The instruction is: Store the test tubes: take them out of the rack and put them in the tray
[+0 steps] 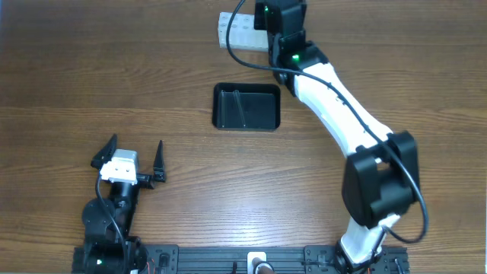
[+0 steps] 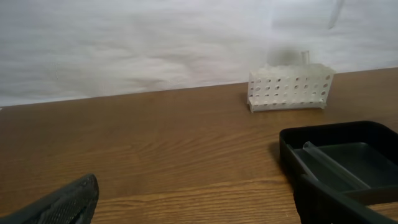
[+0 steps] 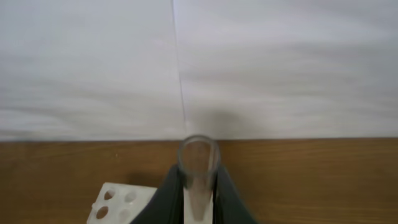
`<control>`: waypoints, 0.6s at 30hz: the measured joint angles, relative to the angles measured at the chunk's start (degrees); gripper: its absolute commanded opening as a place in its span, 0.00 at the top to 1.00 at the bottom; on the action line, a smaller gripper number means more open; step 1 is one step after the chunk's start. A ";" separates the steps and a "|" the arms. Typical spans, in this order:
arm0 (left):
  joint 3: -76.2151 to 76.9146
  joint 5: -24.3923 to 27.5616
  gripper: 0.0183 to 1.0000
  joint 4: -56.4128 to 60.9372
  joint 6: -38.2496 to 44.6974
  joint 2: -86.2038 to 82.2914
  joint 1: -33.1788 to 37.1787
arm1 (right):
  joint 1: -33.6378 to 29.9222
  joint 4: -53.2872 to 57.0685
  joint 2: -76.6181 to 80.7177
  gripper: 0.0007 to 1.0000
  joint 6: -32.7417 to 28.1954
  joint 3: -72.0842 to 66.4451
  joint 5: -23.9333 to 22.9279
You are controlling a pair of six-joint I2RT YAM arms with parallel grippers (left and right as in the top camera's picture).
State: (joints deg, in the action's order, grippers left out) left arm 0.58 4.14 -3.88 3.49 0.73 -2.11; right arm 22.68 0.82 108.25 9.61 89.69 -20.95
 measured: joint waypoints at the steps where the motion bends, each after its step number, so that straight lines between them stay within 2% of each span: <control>1: 0.00 0.00 0.00 0.00 0.02 0.00 0.00 | -0.04 2.89 -1.51 0.99 0.09 0.00 0.02; 7: 0.00 0.00 0.00 -0.02 0.02 0.00 0.00 | 0.85 23.12 -10.08 0.99 6.19 0.11 -0.22; 13: 0.00 0.00 0.00 -0.02 0.02 0.00 0.00 | 5.84 31.93 -11.45 0.99 14.71 0.15 0.94; 18: 0.00 0.00 0.00 -0.02 0.02 0.00 0.00 | 10.19 35.17 -8.96 0.99 21.49 0.15 2.05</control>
State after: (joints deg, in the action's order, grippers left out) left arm 0.58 4.14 -3.90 3.51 0.73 -2.11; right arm 32.86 35.99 99.29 31.09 89.84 -18.90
